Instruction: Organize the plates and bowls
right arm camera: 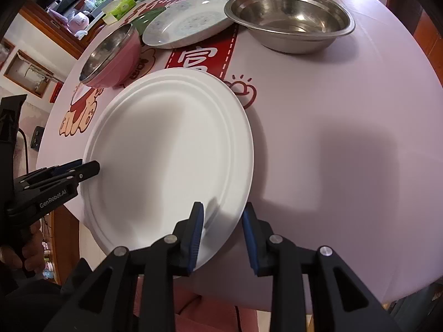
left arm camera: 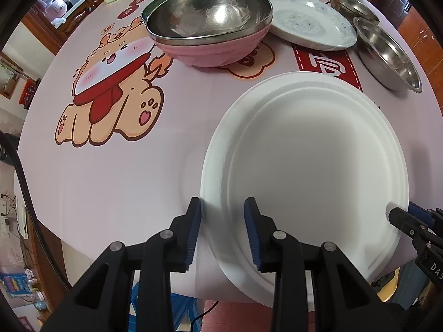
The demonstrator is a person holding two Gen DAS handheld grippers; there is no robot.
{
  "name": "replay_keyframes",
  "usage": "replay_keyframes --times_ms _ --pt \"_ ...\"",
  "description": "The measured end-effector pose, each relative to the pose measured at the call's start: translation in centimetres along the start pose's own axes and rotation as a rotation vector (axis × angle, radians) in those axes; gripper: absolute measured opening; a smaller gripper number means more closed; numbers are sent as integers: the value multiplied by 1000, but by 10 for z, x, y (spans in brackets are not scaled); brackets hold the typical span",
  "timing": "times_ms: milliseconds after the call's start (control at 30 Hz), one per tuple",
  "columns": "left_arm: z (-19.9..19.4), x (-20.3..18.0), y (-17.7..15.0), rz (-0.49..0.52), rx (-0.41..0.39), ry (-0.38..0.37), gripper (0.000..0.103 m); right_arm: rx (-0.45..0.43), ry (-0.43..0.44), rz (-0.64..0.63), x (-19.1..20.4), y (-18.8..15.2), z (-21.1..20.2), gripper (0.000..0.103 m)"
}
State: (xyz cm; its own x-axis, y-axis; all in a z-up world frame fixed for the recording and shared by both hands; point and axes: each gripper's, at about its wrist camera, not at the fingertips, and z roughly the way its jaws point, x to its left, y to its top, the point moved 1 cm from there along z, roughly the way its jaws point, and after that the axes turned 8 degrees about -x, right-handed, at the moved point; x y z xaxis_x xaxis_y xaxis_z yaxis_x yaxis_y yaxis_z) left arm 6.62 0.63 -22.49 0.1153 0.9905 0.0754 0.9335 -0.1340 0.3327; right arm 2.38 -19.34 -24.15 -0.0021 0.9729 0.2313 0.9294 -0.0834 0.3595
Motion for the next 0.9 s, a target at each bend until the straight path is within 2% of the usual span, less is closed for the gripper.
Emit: replay_keyframes --times_ms 333,467,600,867,900 --pt "-5 10 2 -9 -21 -9 34 -17 5 5 -4 2 -5 30" --pt "-12 15 5 -15 -42 -10 36 -40 -2 16 -8 4 -11 39" --pt "-24 21 8 -27 -76 -11 47 -67 -19 24 -12 8 -18 41" --pt "-55 38 13 -50 -134 -32 54 -105 -36 57 -11 13 -28 42" --pt "-59 42 15 -48 -142 -36 57 -112 -37 63 -9 13 -30 42"
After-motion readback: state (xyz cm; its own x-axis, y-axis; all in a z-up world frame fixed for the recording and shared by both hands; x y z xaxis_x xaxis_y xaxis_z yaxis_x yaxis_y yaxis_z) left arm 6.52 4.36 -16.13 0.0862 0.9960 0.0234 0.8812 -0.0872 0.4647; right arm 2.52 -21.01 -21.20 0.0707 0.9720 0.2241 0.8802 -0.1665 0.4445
